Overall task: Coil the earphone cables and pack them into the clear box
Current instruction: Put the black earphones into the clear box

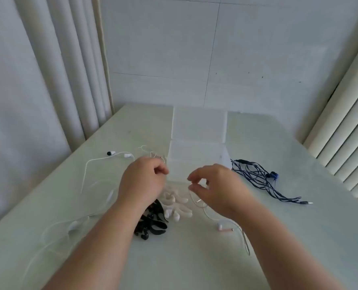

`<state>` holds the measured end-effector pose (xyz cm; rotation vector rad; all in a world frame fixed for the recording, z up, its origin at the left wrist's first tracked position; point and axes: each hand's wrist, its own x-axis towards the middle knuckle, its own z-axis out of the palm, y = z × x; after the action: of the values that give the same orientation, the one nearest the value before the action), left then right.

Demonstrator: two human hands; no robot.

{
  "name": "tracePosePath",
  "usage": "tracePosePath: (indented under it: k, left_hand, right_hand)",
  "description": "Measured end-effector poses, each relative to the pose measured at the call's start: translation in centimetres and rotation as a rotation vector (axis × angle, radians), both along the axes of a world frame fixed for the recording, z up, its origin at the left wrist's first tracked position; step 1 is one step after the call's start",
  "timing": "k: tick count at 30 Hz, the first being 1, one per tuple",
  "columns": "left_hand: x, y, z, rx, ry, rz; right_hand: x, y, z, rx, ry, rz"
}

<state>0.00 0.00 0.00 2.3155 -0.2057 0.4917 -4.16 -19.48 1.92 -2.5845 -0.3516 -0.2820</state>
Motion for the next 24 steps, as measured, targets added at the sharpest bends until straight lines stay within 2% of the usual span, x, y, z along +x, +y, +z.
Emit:
tracePosePath:
  k: [2, 5, 10, 13, 17, 21, 24]
  left_hand:
    - [0.0, 0.3, 0.1, 0.156, 0.145, -0.051]
    - [0.3, 0.6, -0.5, 0.288, 0.321, -0.181]
    - [0.5, 0.6, -1.0, 0.349, 0.3, -0.24]
    - [0.6, 0.7, -1.1, 0.327, 0.298, -0.238]
    - [1.0, 1.5, -0.9, 0.131, 0.34, -0.175]
    - [1.0, 1.7, -0.6, 0.126, 0.373, -0.17]
    - [0.5, 1.4, 0.0, 0.123, 0.471, -0.302]
  right_hand:
    - [0.3, 1.1, 0.3, -0.119, 0.071, 0.012]
    - [1.3, 2.9, 0.2, -0.295, 0.192, 0.033]
    - [2.3, 3.8, -0.1, -0.441, 0.243, -0.037]
    - [2.1, 4.2, -0.1, -0.4, 0.224, -0.049]
    - [1.5, 3.6, 1.5, -0.314, 0.08, -0.074]
    - [1.8, 2.2, 4.6, -0.077, -0.098, -0.216]
    - [3.8, 1.2, 6.1, 0.043, -0.019, -0.322]
